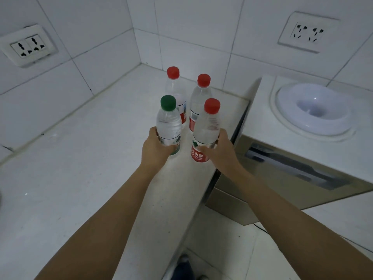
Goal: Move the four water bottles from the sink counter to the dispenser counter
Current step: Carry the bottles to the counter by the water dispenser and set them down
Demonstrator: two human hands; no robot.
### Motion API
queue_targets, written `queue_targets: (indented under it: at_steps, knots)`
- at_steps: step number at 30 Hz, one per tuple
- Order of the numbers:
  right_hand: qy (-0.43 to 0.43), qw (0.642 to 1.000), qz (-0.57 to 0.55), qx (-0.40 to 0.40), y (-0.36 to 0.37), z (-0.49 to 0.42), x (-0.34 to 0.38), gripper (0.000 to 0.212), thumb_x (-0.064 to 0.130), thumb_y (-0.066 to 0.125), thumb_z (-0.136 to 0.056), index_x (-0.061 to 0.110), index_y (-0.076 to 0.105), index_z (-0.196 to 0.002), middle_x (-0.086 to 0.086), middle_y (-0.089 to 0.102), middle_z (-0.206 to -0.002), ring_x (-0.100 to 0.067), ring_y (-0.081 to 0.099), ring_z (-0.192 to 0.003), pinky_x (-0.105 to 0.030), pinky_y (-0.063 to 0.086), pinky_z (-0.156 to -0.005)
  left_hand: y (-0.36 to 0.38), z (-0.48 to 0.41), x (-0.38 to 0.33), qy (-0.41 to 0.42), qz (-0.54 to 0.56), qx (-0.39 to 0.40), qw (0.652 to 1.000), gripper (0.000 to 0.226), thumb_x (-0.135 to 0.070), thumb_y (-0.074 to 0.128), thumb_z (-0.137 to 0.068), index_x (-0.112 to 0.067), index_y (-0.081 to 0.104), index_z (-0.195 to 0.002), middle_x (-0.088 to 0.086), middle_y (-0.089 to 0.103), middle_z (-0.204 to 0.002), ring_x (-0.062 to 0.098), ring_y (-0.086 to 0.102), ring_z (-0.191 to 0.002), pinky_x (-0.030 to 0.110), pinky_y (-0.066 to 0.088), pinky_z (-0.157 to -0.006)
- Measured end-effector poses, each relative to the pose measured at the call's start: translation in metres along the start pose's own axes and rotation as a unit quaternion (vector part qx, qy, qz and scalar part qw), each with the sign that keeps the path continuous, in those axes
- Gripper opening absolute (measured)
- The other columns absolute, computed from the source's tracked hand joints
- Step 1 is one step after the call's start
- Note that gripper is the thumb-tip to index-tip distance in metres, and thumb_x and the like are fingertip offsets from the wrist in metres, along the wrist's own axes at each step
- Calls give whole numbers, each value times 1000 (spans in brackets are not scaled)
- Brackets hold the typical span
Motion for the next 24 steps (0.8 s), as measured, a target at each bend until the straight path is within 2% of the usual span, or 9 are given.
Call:
queue_targets:
  at_steps: [3,6,11,15,19,22,24]
  knots:
    - [6,1000,-11,-13,7,-11,-5,63,17,71,-77,11,36,-128,-7,51,-130,-21,50,-116,-32,43,-95,4,-12,4,-1,-5,-2,1000,66,-24,77,-70,-9,42,-124,10,59,-121,21,54,-96,28,40,-77]
    - [12,1000,-15,-22,10,-20,-7,63,18,72,-76,11,36,-127,-6,52,-127,-12,48,-105,-26,42,-89,7,-21,9,-11,-6,-4,1000,67,-25,76,-71,-8,41,-126,12,58,-124,28,56,-106,29,41,-79]
    - [7,999,-10,-42,16,-30,-7,63,18,73,-75,12,37,-126,3,50,-111,-11,48,-102,-22,42,-84,9,-34,14,-12,-5,-4,1000,69,-28,76,-71,-9,40,-127,11,57,-126,29,57,-109,29,41,-79]
    - [-11,999,1,-49,25,-35,-3,63,17,74,-74,11,38,-126,-3,54,-120,-12,50,-101,-22,43,-86,10,-41,16,-12,7,10,1000,70,-25,77,-70,-11,39,-128,9,57,-127,16,52,-100,26,40,-78]
    - [-10,998,-3,-67,34,-38,-2,63,19,73,-75,12,37,-126,-6,53,-124,-16,52,-107,-23,42,-89,11,-48,16,-7,11,31,999,70,-23,76,-72,-13,38,-130,8,55,-130,25,54,-113,28,41,-82]
    - [-12,997,-4,-71,34,-40,-3,63,20,73,-75,13,37,-126,-5,53,-124,-11,48,-103,-20,40,-87,12,-51,15,-10,5,38,999,70,-24,74,-73,-13,37,-131,9,52,-134,29,52,-119,38,44,-94]
    - [-13,998,2,-62,34,-42,-4,65,20,74,-74,14,36,-127,-4,52,-124,-10,47,-103,-20,40,-86,12,-52,15,-10,-4,45,999,70,-26,73,-74,-13,36,-132,9,51,-136,30,51,-121,41,44,-96]
Point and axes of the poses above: each hand's wrist, its own z-axis away from the middle knuckle, its own y-axis out of the palm, x = y × z, the point moved 5 cm from there along -z, towards the middle knuckle
